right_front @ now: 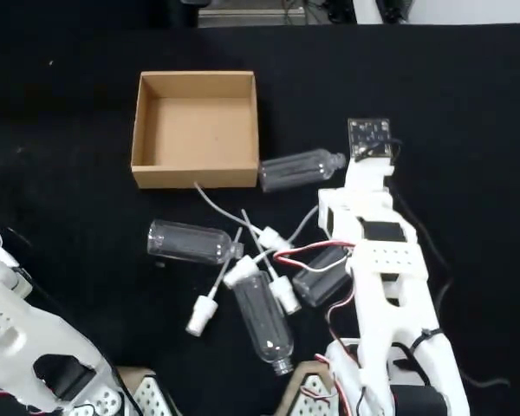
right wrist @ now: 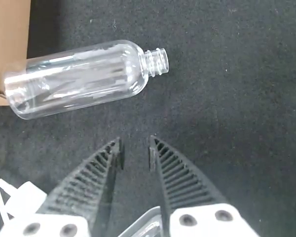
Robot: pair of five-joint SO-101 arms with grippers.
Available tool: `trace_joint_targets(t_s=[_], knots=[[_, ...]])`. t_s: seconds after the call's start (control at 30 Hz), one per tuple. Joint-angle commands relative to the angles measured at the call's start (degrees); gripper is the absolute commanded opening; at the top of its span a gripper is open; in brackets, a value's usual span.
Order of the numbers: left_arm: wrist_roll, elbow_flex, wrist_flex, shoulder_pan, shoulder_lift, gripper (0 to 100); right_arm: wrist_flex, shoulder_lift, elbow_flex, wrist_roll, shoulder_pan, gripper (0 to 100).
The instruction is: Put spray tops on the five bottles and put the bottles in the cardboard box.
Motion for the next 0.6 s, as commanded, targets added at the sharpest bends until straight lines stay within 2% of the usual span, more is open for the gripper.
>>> trace_joint_targets(t_s=[0.0, 0.2, 0.37, 0.43, 0.57], knots=[[0.4, -3.6, -5.9, -0.4, 1.3, 3, -1.1, -0.9, -0.3, -0.5, 0.4, 6.4], [0.4, -2.7, -18.2, 0.1, 9.3, 3, -1.1, -0.9, -0.3, -0.5, 0.4, 6.4], [0.4, -3.0, -22.1, -0.4, 14.2, 4, -1.1, -0.9, -0.3, -0.5, 0.4, 6.4], [0.4, -3.0, -21.7, -0.4, 14.2, 10, -1.1, -0.9, -0.3, -0.5, 0.4, 6.4], [0.8, -3.0, -21.9, -0.4, 14.2, 29, -1.1, -0.9, -0.3, -0.5, 0.4, 6.4]])
